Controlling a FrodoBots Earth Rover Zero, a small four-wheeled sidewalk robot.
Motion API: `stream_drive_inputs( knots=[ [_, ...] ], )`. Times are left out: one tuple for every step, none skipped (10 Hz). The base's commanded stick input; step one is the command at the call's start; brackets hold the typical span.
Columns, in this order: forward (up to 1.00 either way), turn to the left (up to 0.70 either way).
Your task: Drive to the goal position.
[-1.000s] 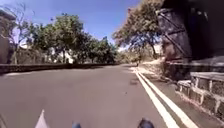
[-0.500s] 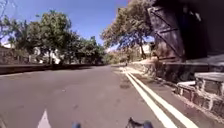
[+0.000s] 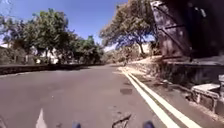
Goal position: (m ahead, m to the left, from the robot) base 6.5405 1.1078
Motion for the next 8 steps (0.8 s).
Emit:
stream_drive_inputs(
  knots=[
    [0.85,0.00],
    [0.85,0.00],
    [0.85,0.00],
    [0.85,0.00],
    [0.85,0.00],
    [0.85,0.00],
    [0.85,0.00],
    [0.85,0.00]
  ],
)
